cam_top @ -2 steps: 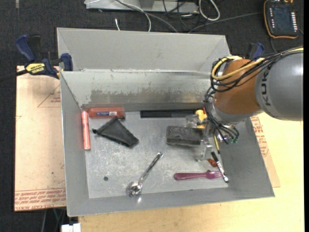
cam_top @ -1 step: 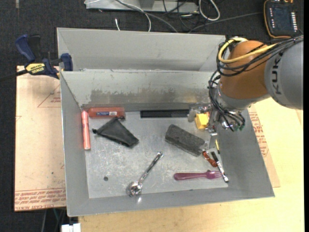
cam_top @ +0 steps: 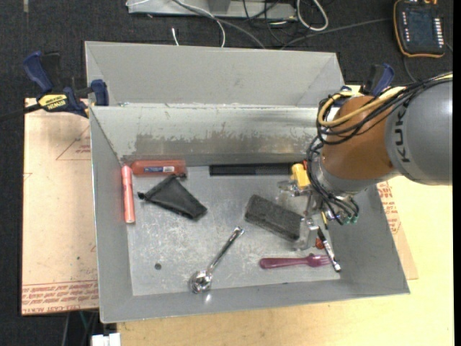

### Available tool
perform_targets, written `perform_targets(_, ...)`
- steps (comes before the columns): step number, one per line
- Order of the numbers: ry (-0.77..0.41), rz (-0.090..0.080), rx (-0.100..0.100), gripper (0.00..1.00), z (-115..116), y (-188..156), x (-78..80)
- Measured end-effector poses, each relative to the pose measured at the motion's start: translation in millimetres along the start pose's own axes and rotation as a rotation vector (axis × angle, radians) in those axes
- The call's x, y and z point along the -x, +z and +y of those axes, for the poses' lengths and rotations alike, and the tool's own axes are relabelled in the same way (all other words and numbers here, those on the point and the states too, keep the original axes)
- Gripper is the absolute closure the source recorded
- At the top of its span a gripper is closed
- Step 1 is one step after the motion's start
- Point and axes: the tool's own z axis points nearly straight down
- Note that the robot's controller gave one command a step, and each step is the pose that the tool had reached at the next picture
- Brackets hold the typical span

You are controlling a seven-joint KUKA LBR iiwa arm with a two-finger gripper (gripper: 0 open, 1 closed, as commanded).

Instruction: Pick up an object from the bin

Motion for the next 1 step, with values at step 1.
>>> perform_targets(1,-0.012,-0.017,-0.004,0.0,3.2,-120.2,20.2)
